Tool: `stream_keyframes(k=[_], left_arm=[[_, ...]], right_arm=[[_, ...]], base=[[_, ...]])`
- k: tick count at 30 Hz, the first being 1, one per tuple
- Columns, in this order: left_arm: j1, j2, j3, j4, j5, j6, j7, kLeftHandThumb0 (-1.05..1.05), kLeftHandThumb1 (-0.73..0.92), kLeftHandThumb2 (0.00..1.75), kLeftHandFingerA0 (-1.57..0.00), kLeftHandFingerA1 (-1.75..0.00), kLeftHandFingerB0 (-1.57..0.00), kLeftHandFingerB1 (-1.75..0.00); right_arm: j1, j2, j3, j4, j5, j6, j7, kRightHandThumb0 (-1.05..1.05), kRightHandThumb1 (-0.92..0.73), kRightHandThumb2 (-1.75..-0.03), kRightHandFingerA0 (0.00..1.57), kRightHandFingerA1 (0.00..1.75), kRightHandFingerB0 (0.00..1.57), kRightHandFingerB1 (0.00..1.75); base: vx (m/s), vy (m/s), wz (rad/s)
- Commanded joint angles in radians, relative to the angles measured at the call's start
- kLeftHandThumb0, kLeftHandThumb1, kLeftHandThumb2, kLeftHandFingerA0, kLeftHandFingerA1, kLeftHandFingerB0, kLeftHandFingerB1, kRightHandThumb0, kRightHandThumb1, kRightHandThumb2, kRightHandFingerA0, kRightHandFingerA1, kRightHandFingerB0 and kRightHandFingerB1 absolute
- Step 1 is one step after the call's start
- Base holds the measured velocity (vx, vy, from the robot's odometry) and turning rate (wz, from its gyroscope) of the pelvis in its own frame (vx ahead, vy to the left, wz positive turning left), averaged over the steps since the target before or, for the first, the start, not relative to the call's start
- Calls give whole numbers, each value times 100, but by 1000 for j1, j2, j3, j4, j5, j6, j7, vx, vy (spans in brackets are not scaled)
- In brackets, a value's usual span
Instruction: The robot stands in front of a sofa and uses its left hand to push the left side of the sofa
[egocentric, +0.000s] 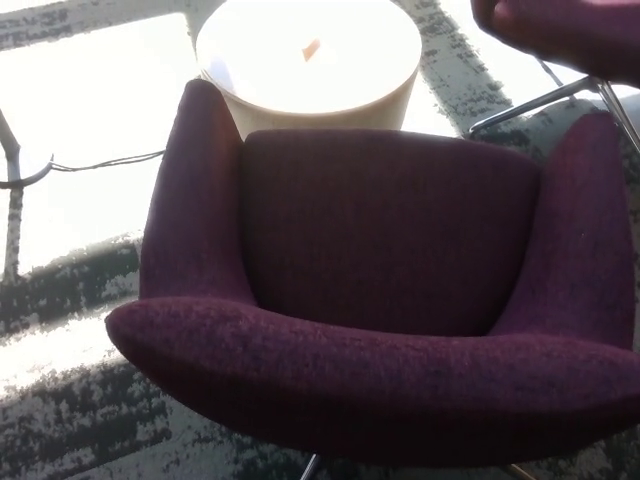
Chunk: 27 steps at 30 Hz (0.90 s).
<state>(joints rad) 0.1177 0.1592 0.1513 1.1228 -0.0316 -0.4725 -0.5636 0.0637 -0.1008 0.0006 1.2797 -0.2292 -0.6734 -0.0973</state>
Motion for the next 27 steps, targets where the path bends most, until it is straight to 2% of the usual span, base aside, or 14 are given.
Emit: stream_keyframes(k=[1,4,7,22,27], left_arm=[[-6,6,26,52,-26,-23,40,-95,90,123,0,-12,0,-8],[-9,8,31,72,-29,-20,33,-95,90,123,0,-12,0,-8],[-9,3,53,89,-51,-5,16,-90,86,120,0,-15,0,-12],[-16,13,60,106,-43,13,8,-93,89,122,0,-13,0,-9],[-19,6,77,111,-64,28,-9,-93,89,121,0,-11,0,-8]], right_arm=[[1,-10,2,1,10,7,3,-64,-83,-65,59,41,55,40],[4,-11,10,4,-1,1,-17,-62,-82,-65,61,42,57,41],[8,-5,-7,6,25,5,19,-63,-81,-65,61,42,57,41],[20,-8,11,-2,0,-9,-14,-59,-83,-65,61,42,57,41],[16,-9,-1,1,24,-2,22,-62,-81,-65,61,42,58,41]], base=[[0,0,0],[0,0,0],[0,0,0],[0,0,0],[0,0,0]])
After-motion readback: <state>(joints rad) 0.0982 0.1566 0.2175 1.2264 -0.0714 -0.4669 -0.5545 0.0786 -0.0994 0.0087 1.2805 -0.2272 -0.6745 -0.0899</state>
